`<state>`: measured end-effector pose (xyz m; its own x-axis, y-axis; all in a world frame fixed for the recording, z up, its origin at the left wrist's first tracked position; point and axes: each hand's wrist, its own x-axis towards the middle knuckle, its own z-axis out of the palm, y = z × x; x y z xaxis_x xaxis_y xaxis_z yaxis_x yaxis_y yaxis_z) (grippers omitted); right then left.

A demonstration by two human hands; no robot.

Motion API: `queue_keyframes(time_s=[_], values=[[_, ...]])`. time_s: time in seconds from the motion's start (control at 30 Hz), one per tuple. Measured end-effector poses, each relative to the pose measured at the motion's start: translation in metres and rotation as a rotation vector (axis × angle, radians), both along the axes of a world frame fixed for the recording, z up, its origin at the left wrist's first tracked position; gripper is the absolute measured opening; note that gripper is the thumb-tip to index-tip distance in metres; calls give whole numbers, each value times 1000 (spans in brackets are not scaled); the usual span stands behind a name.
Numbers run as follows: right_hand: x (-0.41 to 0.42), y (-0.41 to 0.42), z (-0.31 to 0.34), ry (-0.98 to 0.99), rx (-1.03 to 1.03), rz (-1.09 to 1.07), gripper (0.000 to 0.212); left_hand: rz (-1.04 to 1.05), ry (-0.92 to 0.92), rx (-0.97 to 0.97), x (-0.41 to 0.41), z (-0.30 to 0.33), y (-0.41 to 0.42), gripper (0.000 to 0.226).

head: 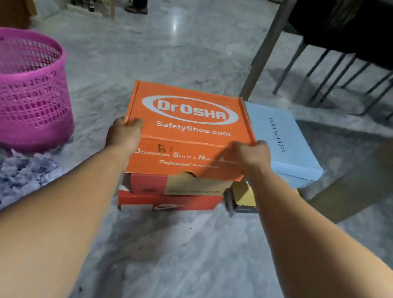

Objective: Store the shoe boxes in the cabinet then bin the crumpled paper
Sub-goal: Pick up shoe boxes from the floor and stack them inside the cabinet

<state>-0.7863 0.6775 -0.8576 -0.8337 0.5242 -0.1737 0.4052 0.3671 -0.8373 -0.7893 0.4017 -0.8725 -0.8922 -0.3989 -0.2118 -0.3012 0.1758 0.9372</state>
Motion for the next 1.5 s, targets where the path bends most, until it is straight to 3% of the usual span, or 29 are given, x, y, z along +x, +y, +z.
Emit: queue_keyframes(time_s=[0.1,0.33,0.5,0.63,0.77,0.9,1.07,1.13,1.27,1.4,1.5], values=[[3,9,3,35,-78,7,54,103,-39,58,1,5,4,34],[44,14,73,13,-160,7,49,195,-143,209,67,75,-7,29],[111,2,139,-49,-168,0,34,342,-295,396,165,143,-24,34],[182,-18,178,-159,-109,87,44,526,-350,506,278,204,-43,23],[261,-84,250,-262,-158,300,27,743,-350,522,391,238,-76,19],[316,-157,266,-332,-163,539,48,939,-354,486,498,260,-125,15],[363,-273,276,-317,-183,746,41,1168,-314,438,593,283,-200,21],[370,-325,287,-277,-181,815,35,1250,-253,419,616,294,-232,19],[364,-435,310,-197,-230,971,30,1377,-135,414,641,299,-306,48],[345,-542,303,-169,-292,1111,40,1490,-19,371,641,304,-372,36],[336,-615,296,-176,-345,1183,48,1571,22,283,630,311,-412,38]])
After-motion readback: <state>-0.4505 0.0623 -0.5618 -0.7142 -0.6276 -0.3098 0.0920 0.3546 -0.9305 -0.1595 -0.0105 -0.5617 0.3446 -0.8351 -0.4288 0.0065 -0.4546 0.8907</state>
